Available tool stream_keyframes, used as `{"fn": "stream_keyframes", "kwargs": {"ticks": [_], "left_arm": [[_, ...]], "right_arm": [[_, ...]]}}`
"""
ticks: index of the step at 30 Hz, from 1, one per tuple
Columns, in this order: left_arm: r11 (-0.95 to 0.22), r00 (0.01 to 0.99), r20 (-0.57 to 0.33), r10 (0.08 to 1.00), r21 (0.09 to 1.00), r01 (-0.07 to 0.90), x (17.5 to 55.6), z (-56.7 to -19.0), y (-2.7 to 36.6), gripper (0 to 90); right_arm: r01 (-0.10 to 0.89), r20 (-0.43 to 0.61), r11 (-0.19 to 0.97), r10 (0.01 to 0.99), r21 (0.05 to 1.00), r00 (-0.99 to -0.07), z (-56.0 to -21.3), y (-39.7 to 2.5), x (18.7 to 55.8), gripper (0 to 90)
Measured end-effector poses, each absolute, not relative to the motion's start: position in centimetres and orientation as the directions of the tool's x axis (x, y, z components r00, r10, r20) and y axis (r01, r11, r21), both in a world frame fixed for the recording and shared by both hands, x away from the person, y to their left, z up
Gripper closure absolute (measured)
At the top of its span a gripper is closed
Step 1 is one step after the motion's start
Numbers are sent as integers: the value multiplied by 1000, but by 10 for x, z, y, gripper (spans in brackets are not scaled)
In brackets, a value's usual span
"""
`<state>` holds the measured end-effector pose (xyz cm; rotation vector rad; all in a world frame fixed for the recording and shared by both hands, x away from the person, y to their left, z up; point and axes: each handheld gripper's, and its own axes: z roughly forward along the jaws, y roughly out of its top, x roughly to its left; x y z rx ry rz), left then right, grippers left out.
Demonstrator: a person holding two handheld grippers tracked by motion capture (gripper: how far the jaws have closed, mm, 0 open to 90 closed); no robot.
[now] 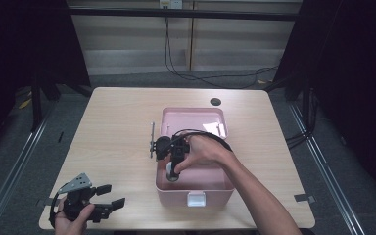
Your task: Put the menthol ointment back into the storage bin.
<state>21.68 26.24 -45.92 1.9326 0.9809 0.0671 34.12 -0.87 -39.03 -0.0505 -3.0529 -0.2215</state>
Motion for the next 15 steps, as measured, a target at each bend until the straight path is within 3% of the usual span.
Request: {"fn": "stream_keyframes", "kwargs": {"ticks": [15], "left_arm": [[-243,679,-331,655,759,604,217,-459,263,201]], "right_arm": [[82,103,989,69,124,-992,-411,-6,344,514]]}}
